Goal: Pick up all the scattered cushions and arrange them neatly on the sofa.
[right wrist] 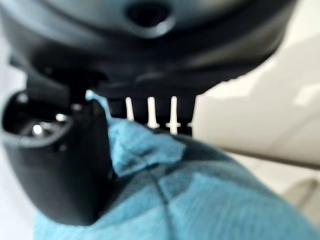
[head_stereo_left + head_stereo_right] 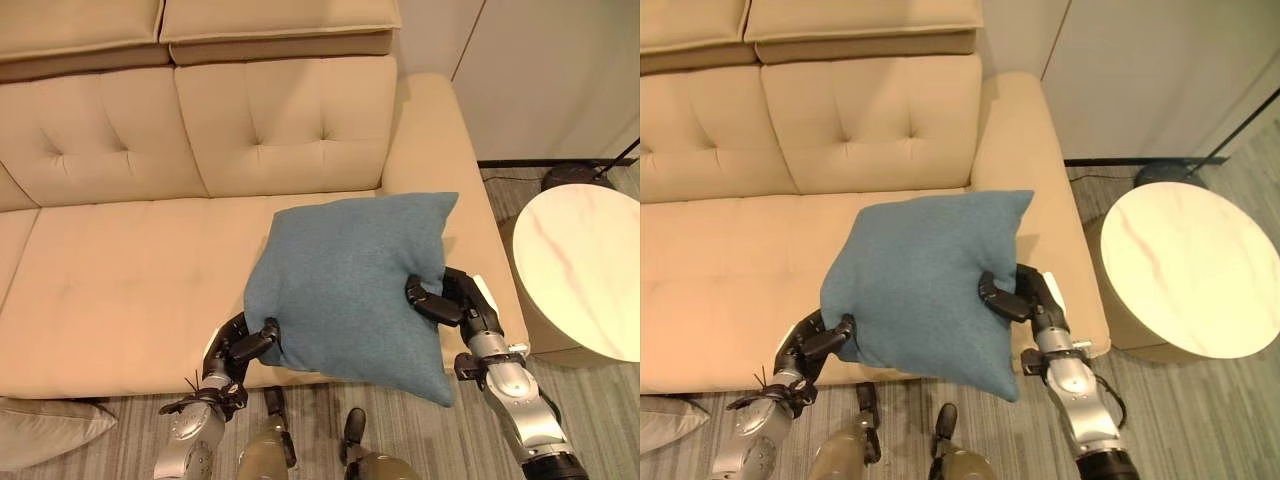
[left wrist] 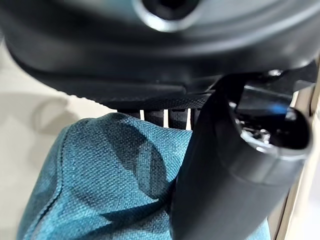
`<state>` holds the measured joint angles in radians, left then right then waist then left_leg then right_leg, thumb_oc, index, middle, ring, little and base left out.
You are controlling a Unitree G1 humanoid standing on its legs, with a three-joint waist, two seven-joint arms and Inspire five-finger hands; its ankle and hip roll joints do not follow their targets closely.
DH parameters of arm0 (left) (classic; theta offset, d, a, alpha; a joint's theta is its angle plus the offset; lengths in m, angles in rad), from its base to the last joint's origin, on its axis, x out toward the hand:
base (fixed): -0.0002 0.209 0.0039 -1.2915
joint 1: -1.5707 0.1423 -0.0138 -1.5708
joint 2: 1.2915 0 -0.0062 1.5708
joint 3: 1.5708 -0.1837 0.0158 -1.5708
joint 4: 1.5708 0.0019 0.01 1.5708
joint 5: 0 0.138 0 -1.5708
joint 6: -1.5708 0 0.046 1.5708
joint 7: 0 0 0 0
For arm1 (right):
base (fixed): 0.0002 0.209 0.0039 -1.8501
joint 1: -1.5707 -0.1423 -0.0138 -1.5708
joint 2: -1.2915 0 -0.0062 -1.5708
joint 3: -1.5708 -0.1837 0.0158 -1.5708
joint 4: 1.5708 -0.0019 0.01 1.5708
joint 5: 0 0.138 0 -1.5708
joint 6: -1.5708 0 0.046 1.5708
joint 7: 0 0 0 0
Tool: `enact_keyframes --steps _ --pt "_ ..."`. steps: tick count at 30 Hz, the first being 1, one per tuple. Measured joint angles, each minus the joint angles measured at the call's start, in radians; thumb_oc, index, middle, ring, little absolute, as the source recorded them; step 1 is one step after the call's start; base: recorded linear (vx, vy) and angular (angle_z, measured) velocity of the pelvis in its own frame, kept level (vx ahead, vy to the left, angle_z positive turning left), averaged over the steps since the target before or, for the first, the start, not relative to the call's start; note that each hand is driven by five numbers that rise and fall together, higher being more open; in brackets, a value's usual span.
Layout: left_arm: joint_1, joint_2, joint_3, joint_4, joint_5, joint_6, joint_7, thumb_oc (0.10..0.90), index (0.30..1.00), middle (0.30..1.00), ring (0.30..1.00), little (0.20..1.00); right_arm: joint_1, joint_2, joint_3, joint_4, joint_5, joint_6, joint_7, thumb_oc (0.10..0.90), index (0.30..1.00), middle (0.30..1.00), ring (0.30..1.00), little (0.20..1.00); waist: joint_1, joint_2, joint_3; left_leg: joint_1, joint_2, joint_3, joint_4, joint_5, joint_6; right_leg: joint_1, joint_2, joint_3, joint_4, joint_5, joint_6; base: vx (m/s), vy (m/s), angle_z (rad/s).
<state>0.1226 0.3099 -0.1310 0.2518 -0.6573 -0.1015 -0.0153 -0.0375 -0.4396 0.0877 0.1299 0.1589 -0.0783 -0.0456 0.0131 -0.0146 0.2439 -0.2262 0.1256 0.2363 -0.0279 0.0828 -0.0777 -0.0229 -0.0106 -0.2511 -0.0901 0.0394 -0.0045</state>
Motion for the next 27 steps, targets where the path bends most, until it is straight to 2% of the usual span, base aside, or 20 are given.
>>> enact_keyframes --steps 1,3,4,5,6,8,10,12,13,14,15,16,17,18,19,20,24,25,27 --pt "0.005 0.003 0.000 0.002 0.019 0.008 0.000 0.400 0.300 0.300 0.300 0.300 0.010 0.012 0.000 0.001 -0.008 0.003 -0.001 0.400 0.300 0.300 0.300 0.300 -0.001 0.003 -0.002 0.037 -0.012 -0.007 -0.022 0.038 0.039 0.017 -0.006 0.014 0.015 -0.017 0.023 0.14 0.180 -0.33" --pt "0.009 0.019 -0.001 0.001 0.037 0.021 0.000 0.400 0.300 0.300 0.300 0.300 0.045 0.044 -0.001 0.000 -0.020 0.004 -0.002 0.400 0.300 0.300 0.300 0.300 -0.014 -0.017 -0.017 0.089 -0.057 0.004 -0.043 0.076 0.077 0.020 -0.061 0.042 0.091 -0.063 0.061 0.17 0.232 -0.13" --pt "0.014 0.037 0.001 -0.008 0.044 0.021 0.000 0.400 0.300 0.300 0.300 0.300 0.060 0.056 0.000 -0.001 -0.021 0.004 -0.002 0.400 0.300 0.300 0.300 0.300 -0.031 -0.031 -0.030 0.103 -0.086 0.006 -0.049 0.057 0.097 0.022 -0.089 0.060 0.114 -0.073 0.077 0.13 0.194 -0.06" --pt "0.012 0.054 0.001 -0.012 0.056 0.021 0.000 0.400 0.300 0.300 0.300 0.300 0.062 0.063 0.001 -0.001 -0.024 0.008 -0.002 0.400 0.300 0.300 0.300 0.300 -0.033 -0.033 -0.031 0.124 -0.101 0.022 -0.054 0.043 0.109 -0.003 -0.115 0.084 0.184 -0.088 0.098 0.05 0.197 -0.24" --pt "0.012 0.073 0.002 -0.020 0.070 0.021 0.000 0.400 0.300 0.300 0.300 0.300 0.070 0.072 0.008 -0.001 -0.027 0.012 -0.001 0.400 0.300 0.300 0.300 0.300 -0.033 -0.033 -0.032 0.153 -0.119 0.030 -0.056 0.040 0.121 -0.058 -0.148 0.117 0.327 -0.112 0.118 0.08 0.254 -0.36" --pt "0.008 0.090 0.015 -0.032 0.079 0.021 0.000 0.400 0.300 0.300 0.300 0.300 0.070 0.082 0.017 -0.001 -0.027 0.012 -0.001 0.400 0.300 0.300 0.300 0.300 -0.034 -0.032 -0.032 0.176 -0.137 0.033 -0.057 0.021 0.141 -0.141 -0.176 0.156 0.508 -0.130 0.139 0.08 0.169 -0.17" --pt "-0.011 0.100 0.029 -0.031 0.091 0.021 0.002 0.400 0.300 0.300 0.300 0.300 0.070 0.094 0.025 -0.001 -0.027 0.012 -0.001 0.400 0.300 0.300 0.300 0.300 -0.036 -0.029 -0.032 0.186 -0.147 0.029 -0.060 0.004 0.145 -0.195 -0.166 0.180 0.556 -0.158 0.151 0.11 0.058 0.02" --pt "-0.023 0.101 0.052 -0.031 0.103 0.021 0.003 0.400 0.300 0.300 0.300 0.300 0.067 0.098 0.031 -0.001 -0.028 0.012 0.001 0.400 0.300 0.300 0.300 0.300 -0.029 -0.028 -0.031 0.194 -0.150 0.022 -0.060 -0.006 0.141 -0.228 -0.125 0.218 0.516 -0.172 0.140 0.11 -0.011 0.11" --pt "-0.021 0.106 0.057 -0.031 0.109 0.021 0.003 0.400 0.300 0.300 0.300 0.300 0.067 0.098 0.034 -0.001 -0.029 0.012 0.009 0.400 0.300 0.300 0.300 0.300 -0.026 -0.029 -0.032 0.213 -0.155 0.024 -0.060 -0.006 0.141 -0.228 -0.094 0.226 0.420 -0.158 0.127 0.16 -0.074 0.38" --pt "-0.015 0.108 0.053 -0.032 0.112 0.021 0.003 0.400 0.300 0.300 0.300 0.300 0.069 0.099 0.034 0.000 -0.029 0.012 0.010 0.400 0.300 0.300 0.300 0.300 -0.027 -0.034 -0.035 0.230 -0.166 0.010 -0.060 -0.014 0.130 -0.190 -0.086 0.226 0.262 -0.093 0.121 0.12 -0.069 0.50" --pt "-0.009 0.105 0.053 -0.033 0.114 0.021 0.003 0.400 0.300 0.300 0.300 0.300 0.074 0.098 0.034 0.001 -0.029 0.012 0.010 0.400 0.300 0.300 0.300 0.300 -0.027 -0.045 -0.042 0.237 -0.177 0.000 -0.060 -0.019 0.126 -0.171 -0.090 0.228 0.215 -0.038 0.125 0.08 -0.063 0.51" --pt "-0.006 0.100 0.053 -0.033 0.126 0.021 0.003 0.400 0.300 0.300 0.300 0.300 0.077 0.097 0.033 0.006 -0.030 0.012 0.011 0.400 0.300 0.300 0.300 0.300 -0.027 -0.052 -0.048 0.244 -0.184 -0.003 -0.060 -0.032 0.121 -0.151 -0.091 0.230 0.188 -0.003 0.111 0.10 -0.030 0.37" --pt "0.000 0.091 0.055 -0.032 0.136 0.021 0.007 0.400 0.300 0.300 0.300 0.300 0.073 0.096 0.033 0.024 -0.034 0.013 0.010 0.400 0.300 0.300 0.300 0.300 -0.022 -0.051 -0.055 0.248 -0.181 -0.012 -0.061 -0.033 0.120 -0.129 -0.086 0.228 0.149 0.043 0.087 0.19 -0.065 0.22" --pt "0.007 0.083 0.056 -0.036 0.143 0.021 0.009 0.400 0.300 0.300 0.300 0.300 0.072 0.094 0.032 0.026 -0.040 0.015 0.009 0.400 0.300 0.300 0.300 0.300 -0.015 -0.046 -0.059 0.249 -0.173 -0.014 -0.061 -0.036 0.115 -0.110 -0.077 0.227 0.111 0.061 0.082 0.19 -0.069 0.00" --pt "0.028 0.077 0.055 -0.039 0.150 0.021 0.009 0.400 0.300 0.300 0.300 0.300 0.078 0.089 0.029 0.026 -0.042 0.015 0.010 0.400 0.300 0.300 0.300 0.300 -0.004 -0.042 -0.064 0.262 -0.161 -0.012 -0.061 -0.050 0.093 -0.058 -0.063 0.226 0.027 0.095 0.074 0.13 -0.054 -0.10" --pt "0.040 0.074 0.052 -0.042 0.150 0.021 0.009 0.400 0.300 0.300 0.300 0.300 0.086 0.086 0.027 0.026 -0.045 0.015 0.011 0.400 0.300 0.300 0.300 0.300 -0.003 -0.042 -0.071 0.268 -0.157 -0.013 -0.062 -0.050 0.091 -0.037 -0.057 0.226 -0.005 0.108 0.061 0.04 -0.041 -0.11" --pt "0.062 0.051 0.042 -0.074 0.193 0.021 0.010 0.400 0.300 0.300 0.300 0.300 0.111 0.075 0.010 0.028 -0.049 0.017 0.003 0.400 0.300 0.300 0.300 0.300 -0.009 -0.035 -0.083 0.263 -0.130 -0.027 -0.062 -0.046 0.084 -0.038 -0.031 0.209 -0.003 0.105 0.052 -0.01 -0.043 0.08" --pt "0.058 0.051 0.035 -0.083 0.217 0.021 0.016 0.400 0.300 0.300 0.300 0.300 0.112 0.072 0.010 0.044 -0.050 0.017 -0.009 0.400 0.300 0.300 0.300 0.300 -0.027 -0.036 -0.090 0.248 -0.124 -0.036 -0.061 -0.042 0.079 -0.048 -0.028 0.194 -0.003 0.103 0.049 -0.13 -0.058 0.24" --pt "0.033 0.053 0.016 -0.102 0.252 0.021 0.046 0.400 0.300 0.300 0.300 0.300 0.100 0.071 0.011 0.059 -0.050 0.017 -0.032 0.400 0.300 0.300 0.300 0.300 -0.031 -0.035 -0.096 0.210 -0.123 -0.043 -0.061 -0.031 0.073 -0.083 -0.026 0.187 -0.003 0.108 0.044 -0.13 -0.036 0.14"
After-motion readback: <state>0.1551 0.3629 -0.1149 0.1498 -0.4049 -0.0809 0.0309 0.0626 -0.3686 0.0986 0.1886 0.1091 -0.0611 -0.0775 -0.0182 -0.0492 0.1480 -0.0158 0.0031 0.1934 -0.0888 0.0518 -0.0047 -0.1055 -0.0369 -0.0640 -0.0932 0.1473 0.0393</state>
